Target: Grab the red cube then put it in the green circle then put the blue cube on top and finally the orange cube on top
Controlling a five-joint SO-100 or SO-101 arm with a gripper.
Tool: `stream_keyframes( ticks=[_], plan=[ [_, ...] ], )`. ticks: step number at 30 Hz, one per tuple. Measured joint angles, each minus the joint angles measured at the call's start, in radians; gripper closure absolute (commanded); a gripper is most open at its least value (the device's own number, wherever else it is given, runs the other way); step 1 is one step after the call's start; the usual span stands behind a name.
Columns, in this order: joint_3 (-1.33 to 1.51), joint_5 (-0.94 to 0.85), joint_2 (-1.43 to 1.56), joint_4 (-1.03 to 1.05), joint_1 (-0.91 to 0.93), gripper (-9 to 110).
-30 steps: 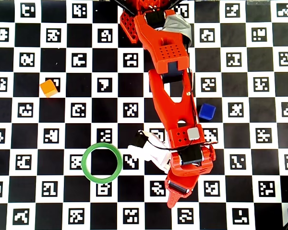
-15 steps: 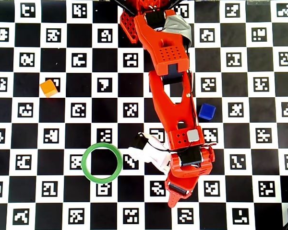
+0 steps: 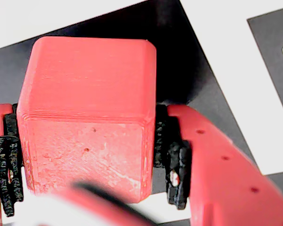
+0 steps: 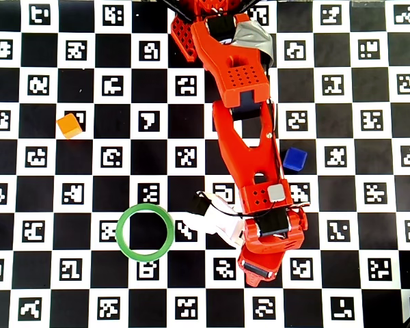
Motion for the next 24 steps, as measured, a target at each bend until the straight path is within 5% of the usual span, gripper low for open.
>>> stream_keyframes(
  ticks=[24],
  plan=[
    [0.164,-0.261,0.15,0.015,-0.011,100]
  ],
)
